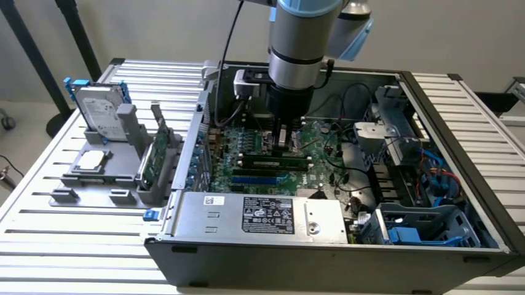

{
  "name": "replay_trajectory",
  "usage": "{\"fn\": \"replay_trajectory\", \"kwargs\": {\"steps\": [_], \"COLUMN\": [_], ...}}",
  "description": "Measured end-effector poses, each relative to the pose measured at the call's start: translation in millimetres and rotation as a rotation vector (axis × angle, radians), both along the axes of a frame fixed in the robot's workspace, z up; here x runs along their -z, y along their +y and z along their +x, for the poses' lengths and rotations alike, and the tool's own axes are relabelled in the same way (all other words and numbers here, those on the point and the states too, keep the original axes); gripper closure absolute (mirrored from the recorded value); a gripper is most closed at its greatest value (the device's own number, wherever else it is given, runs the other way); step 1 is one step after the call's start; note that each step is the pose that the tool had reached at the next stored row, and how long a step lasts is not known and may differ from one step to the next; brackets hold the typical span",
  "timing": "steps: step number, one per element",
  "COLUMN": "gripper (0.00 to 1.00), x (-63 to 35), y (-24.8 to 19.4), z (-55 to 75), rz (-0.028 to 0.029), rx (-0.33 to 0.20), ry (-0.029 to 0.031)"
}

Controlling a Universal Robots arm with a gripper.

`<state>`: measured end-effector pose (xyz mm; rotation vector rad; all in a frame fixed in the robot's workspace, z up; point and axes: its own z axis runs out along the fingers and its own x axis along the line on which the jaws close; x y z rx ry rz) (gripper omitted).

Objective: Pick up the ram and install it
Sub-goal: 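Press down the ram until it locks into place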

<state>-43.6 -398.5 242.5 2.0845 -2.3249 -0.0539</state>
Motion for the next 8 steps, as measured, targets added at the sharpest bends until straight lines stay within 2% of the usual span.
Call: {"fn": "replay_trajectory", "kwargs": {"steps": [8], "gripper": [0.89], "x": [4.1], "y": [0.5], "z": [0.0], "rz": [-0.0001], "rx": [0.000], "ry": [-0.0033]}}
